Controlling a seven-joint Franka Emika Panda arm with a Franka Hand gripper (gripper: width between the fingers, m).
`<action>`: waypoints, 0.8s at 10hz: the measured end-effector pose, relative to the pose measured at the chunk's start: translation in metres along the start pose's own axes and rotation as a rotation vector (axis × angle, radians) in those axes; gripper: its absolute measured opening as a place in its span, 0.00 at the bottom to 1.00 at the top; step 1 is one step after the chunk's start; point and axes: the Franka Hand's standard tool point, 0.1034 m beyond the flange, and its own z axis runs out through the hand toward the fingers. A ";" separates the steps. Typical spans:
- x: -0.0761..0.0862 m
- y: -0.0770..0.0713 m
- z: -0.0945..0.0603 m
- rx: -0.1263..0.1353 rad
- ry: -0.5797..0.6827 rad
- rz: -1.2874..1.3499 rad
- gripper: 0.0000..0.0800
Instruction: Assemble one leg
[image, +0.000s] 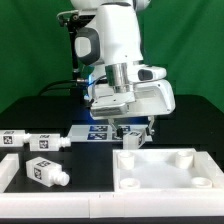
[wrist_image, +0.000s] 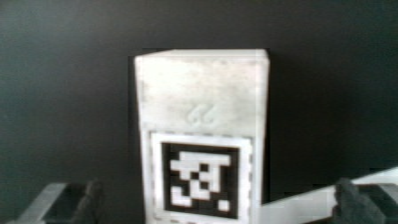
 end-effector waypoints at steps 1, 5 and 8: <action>0.000 0.000 0.000 0.000 0.000 0.000 0.81; -0.018 0.009 -0.022 -0.051 -0.061 0.082 0.81; -0.020 0.008 -0.019 -0.056 -0.057 0.266 0.81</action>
Offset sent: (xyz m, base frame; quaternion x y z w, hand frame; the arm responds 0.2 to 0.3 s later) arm 0.0099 -0.0047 0.0307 -0.0489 -0.0648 0.0501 0.9954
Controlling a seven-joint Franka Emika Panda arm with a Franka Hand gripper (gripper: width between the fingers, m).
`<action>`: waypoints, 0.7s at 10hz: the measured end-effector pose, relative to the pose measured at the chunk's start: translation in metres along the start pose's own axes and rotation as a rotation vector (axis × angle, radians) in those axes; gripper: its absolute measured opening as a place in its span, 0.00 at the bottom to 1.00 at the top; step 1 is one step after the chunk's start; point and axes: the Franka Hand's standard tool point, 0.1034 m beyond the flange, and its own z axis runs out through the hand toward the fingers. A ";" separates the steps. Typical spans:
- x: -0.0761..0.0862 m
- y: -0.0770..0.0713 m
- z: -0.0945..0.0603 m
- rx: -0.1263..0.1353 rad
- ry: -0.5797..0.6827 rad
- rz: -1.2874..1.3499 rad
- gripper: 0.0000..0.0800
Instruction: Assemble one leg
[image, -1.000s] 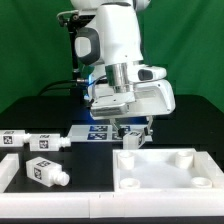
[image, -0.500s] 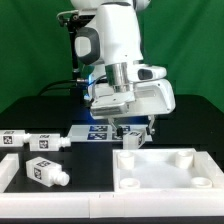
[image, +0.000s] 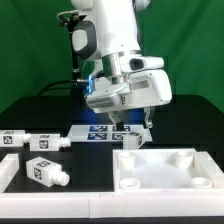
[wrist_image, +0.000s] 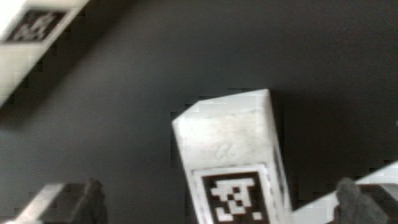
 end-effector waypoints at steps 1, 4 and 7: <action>0.001 0.001 0.000 -0.001 0.001 0.069 0.81; -0.006 0.005 -0.005 -0.005 -0.018 0.316 0.81; -0.022 0.016 -0.018 -0.036 -0.063 0.689 0.81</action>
Offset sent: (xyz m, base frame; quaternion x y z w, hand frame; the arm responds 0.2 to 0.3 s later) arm 0.0052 -0.0039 0.0133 0.0084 -0.0182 0.2449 0.9693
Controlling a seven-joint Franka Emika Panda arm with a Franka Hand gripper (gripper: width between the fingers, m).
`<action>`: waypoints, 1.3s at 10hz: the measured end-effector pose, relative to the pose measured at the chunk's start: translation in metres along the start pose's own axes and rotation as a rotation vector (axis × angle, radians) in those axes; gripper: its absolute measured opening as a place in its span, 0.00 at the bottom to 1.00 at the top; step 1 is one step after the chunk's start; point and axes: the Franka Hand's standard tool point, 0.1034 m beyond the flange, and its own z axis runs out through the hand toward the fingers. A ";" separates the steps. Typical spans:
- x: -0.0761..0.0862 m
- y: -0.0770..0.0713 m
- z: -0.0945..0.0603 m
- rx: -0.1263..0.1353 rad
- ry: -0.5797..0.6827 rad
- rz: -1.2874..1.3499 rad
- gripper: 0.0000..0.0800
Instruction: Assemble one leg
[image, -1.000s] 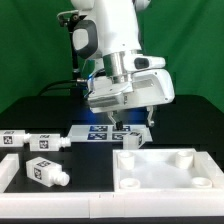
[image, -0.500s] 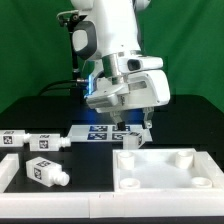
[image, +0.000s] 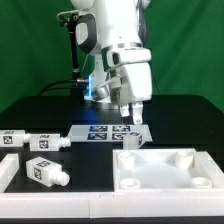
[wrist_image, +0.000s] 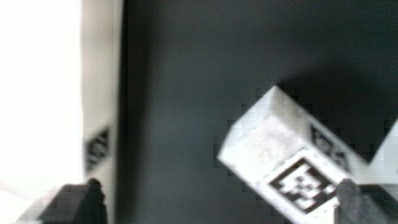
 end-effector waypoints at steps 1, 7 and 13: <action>0.000 0.008 -0.008 -0.022 -0.012 0.148 0.81; -0.003 0.026 -0.028 -0.090 -0.025 0.648 0.81; 0.008 0.032 -0.011 -0.068 -0.057 1.334 0.81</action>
Offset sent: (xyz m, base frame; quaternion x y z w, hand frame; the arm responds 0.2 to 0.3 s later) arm 0.0115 0.0125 0.0013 -0.0095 -0.0554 0.3066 0.9502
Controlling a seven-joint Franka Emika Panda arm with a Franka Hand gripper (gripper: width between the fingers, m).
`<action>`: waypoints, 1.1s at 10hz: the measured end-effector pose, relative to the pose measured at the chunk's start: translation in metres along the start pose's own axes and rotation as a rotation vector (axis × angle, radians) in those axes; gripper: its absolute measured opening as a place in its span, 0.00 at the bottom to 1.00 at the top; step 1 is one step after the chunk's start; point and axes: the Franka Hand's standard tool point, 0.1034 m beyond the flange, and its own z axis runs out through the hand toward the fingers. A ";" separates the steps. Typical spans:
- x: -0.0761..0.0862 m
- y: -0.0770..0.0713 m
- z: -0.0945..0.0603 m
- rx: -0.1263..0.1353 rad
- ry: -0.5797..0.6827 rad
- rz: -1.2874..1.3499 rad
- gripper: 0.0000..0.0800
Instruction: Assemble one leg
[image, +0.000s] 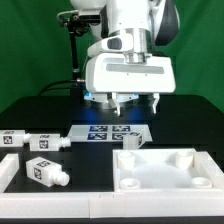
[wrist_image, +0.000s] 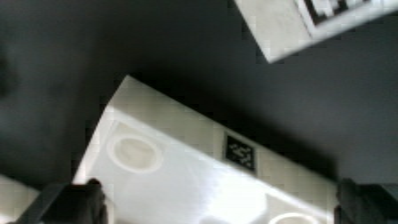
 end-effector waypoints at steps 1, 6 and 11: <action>0.007 -0.011 0.003 0.025 -0.054 0.208 0.81; 0.007 -0.009 0.008 0.010 -0.047 0.490 0.81; 0.012 -0.005 0.021 0.065 -0.245 0.945 0.81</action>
Offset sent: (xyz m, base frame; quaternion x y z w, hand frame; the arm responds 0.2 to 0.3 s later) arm -0.0126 0.0024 -0.0050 -0.0434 0.0630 0.1020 0.9918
